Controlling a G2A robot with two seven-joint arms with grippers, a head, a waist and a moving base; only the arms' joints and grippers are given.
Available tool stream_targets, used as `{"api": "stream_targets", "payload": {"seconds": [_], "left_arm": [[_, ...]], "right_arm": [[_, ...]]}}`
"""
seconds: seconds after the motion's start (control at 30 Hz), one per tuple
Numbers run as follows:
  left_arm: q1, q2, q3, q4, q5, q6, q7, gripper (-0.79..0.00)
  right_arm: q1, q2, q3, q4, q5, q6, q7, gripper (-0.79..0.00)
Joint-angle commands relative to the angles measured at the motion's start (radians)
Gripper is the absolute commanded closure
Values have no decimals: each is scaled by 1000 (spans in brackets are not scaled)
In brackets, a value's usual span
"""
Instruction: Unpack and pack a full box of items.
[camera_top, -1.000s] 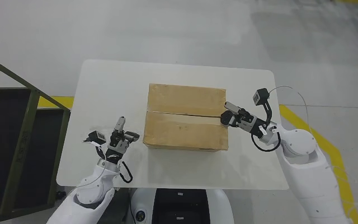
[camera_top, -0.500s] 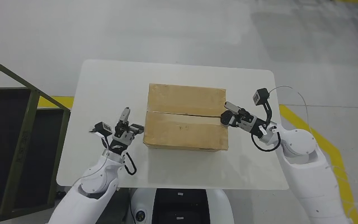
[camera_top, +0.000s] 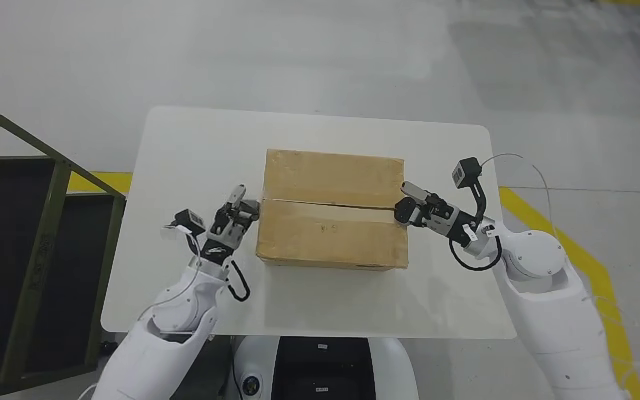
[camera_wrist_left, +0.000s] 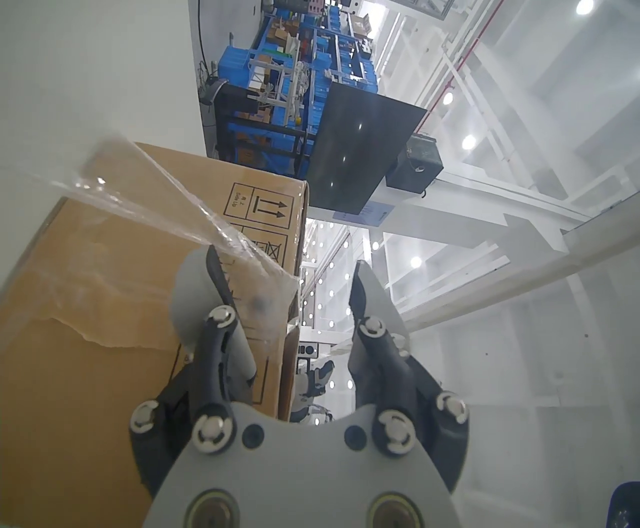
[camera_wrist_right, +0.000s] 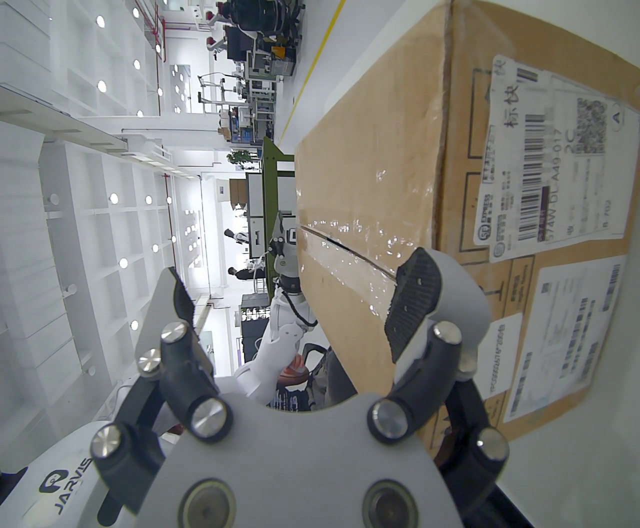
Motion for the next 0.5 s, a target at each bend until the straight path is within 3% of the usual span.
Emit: {"api": "stream_targets", "payload": {"seconds": [0.0, 0.23, 0.47], "left_arm": [[-4, -3, 1, 3, -1, 9, 0, -437], [-11, -12, -2, 14, -17, 44, -13, -465], [-35, -21, 2, 34, -39, 94, -25, -579]], "right_arm": [[0, 0, 0, 0, 0, 0, 0, -785], [0, 0, 0, 0, 0, 0, 0, -785], [0, 0, 0, 0, 0, 0, 0, -785]]}}
